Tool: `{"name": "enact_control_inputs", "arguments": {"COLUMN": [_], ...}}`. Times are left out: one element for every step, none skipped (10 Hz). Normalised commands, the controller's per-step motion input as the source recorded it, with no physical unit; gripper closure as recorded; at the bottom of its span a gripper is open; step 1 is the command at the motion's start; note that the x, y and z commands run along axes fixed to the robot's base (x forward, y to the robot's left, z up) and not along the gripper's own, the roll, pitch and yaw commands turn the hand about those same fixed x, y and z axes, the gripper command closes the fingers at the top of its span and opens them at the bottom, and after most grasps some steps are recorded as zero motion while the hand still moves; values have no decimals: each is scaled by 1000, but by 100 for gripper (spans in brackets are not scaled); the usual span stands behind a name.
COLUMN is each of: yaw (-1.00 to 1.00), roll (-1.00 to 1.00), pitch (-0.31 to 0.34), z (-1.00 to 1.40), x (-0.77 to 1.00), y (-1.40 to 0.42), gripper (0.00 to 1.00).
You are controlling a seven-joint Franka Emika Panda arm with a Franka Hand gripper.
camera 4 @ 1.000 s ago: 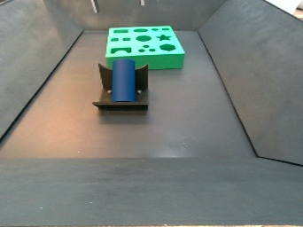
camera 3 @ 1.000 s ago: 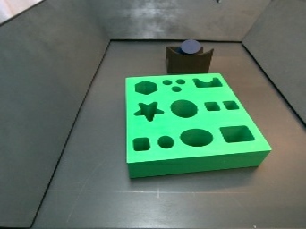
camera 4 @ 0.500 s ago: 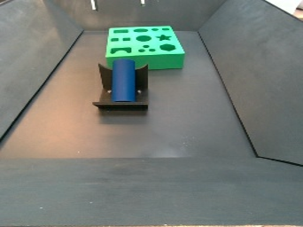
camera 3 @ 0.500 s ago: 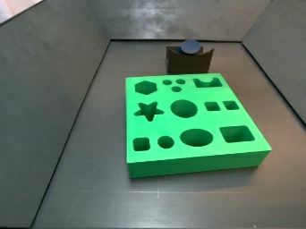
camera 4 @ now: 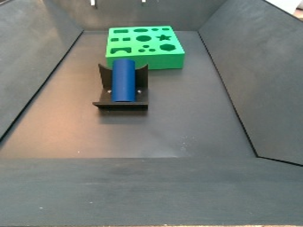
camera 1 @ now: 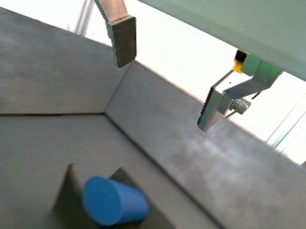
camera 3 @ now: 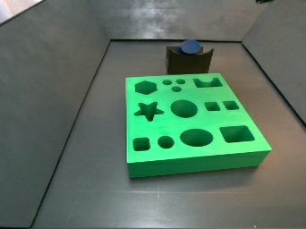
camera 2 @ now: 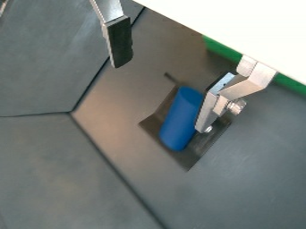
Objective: Pick up the oval object. Move up. Place the oval object on the fixture. Regrasp the oval object. Move to above the board. Insert the oval object.
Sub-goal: Regrasp the oval object.
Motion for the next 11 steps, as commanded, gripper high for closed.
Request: {"name": "enact_control_inputs", "arguments": {"yaw": [47,65,88,106,119,173,179,191,185,168,154], "roll": [1000,773,511,337,259,186,175,152,126,100,91], "pitch": [89,116,128,126,116,122,109,57,18,-31,-55], "z": [-13,-9,-17,-13,-3,-1000,-1000,-1000,-1000,-1000,-1000], "x": [75,85,91,90,86,29,30,46,58,69,73], "y": [-33,-40,-42,-35,-27,76,75,67,62,58,55], "gripper": [0,0,0,0,0,0,0,0,0,0,0]}}
